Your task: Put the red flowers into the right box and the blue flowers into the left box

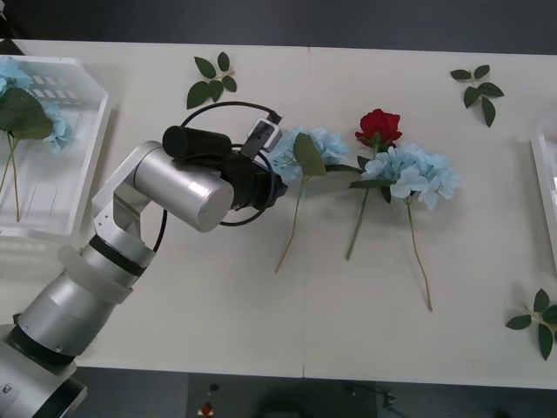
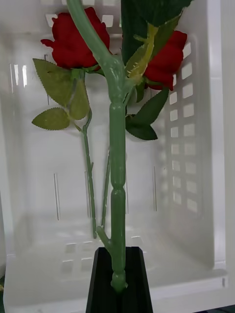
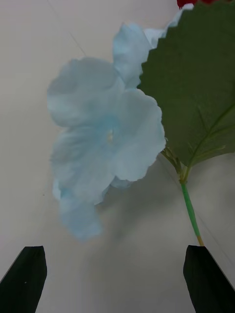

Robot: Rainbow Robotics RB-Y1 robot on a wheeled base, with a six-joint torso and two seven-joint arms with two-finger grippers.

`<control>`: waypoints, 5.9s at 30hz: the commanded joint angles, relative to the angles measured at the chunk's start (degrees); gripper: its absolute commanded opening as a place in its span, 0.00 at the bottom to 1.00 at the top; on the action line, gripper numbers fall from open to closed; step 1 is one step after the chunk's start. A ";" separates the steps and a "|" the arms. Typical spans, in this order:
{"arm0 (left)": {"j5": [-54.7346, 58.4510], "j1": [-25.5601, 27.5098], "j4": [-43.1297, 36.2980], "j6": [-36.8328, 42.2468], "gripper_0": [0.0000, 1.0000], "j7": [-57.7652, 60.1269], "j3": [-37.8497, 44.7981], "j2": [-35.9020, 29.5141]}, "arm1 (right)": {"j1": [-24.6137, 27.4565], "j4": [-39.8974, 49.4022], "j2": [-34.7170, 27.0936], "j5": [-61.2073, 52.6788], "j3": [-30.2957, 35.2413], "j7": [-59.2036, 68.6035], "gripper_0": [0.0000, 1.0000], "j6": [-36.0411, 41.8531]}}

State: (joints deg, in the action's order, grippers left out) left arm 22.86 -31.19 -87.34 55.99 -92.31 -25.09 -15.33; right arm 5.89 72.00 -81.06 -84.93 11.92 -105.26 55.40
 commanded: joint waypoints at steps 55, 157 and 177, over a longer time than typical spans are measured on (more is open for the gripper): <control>-12.84 3.24 -0.20 -13.01 0.00 11.53 -6.03 0.13 | -19.43 23.54 20.85 -0.94 -23.26 1.73 1.00 -2.40; 46.93 5.44 2.18 -0.09 1.00 -48.76 16.30 -6.73 | -21.97 19.67 35.09 -24.32 -11.74 -29.91 0.00 12.54; 79.09 5.88 12.72 29.26 1.00 -62.69 32.12 -3.21 | -12.75 39.45 45.29 -30.38 -11.74 -40.64 0.00 4.89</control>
State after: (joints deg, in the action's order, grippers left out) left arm 99.54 -24.95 -75.99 84.54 -155.98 8.00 -20.83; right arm -5.93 109.29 -37.25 -114.80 -0.61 -144.27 61.42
